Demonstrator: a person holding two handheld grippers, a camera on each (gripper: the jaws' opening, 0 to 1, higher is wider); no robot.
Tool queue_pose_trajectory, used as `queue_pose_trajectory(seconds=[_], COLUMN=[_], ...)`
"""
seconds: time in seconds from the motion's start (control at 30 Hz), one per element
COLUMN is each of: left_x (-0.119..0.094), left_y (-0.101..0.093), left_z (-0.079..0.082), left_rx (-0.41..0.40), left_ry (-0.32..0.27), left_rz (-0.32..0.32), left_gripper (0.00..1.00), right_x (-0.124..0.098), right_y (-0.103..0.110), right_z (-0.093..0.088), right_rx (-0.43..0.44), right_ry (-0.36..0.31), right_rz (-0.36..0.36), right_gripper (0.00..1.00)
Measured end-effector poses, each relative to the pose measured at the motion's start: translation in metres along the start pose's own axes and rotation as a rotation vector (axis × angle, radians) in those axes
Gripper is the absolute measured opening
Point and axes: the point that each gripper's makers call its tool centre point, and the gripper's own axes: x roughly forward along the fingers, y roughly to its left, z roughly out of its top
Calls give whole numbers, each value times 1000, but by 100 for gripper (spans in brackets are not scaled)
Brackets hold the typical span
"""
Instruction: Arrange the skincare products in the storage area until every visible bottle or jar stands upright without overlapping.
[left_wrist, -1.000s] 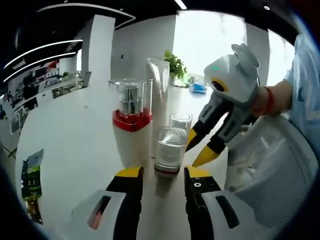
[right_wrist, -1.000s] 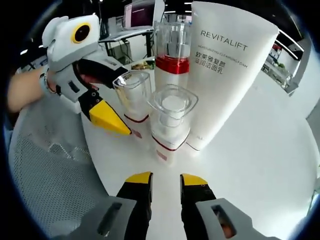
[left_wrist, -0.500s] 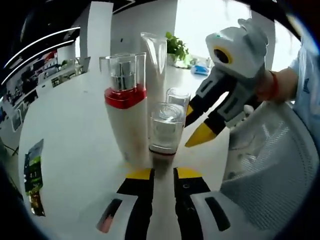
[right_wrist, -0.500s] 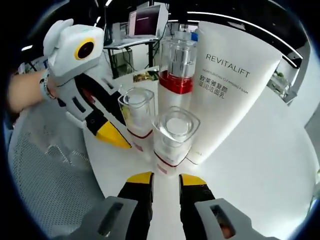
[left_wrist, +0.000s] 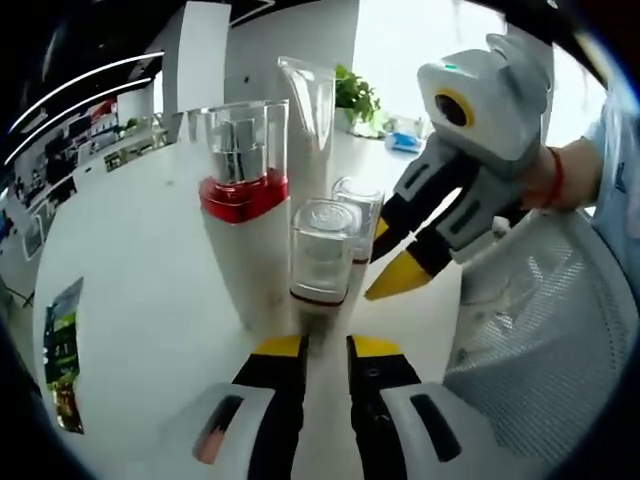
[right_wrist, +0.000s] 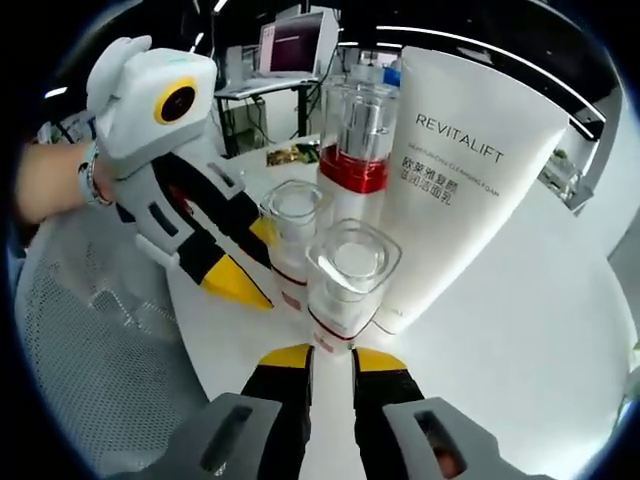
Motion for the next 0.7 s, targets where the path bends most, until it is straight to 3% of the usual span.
queue_pose_trajectory(seconds=[0.7], left_x=[7], left_y=[0], left_z=[-3], left_rx=[3], left_ry=[6], left_rz=[4], left_gripper=[24], right_x=[1], right_y=[1], right_z=[0], right_rx=[-13], right_ry=[6], right_rz=[0], right_gripper=[6])
